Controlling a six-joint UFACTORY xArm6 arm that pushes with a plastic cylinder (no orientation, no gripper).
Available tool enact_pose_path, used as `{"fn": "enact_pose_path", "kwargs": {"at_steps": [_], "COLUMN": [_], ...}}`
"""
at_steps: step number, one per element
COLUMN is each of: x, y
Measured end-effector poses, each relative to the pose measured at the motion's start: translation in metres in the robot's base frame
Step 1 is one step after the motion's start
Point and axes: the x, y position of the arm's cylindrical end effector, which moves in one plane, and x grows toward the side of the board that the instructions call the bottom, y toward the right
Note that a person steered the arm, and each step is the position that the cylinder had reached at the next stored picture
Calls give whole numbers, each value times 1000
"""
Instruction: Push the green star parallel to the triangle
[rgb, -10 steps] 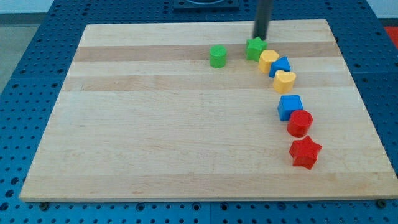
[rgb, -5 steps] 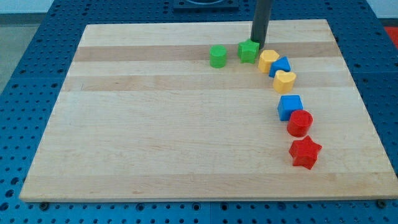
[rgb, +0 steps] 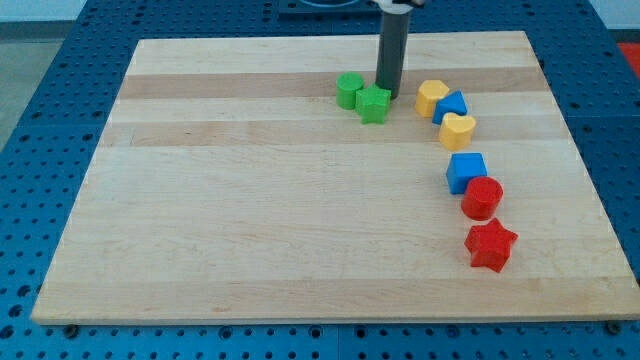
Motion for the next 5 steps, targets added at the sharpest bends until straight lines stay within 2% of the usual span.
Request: {"fn": "enact_pose_path", "kwargs": {"at_steps": [2, 4, 5], "x": [5, -34, -34], "y": [-17, 4, -17]}}
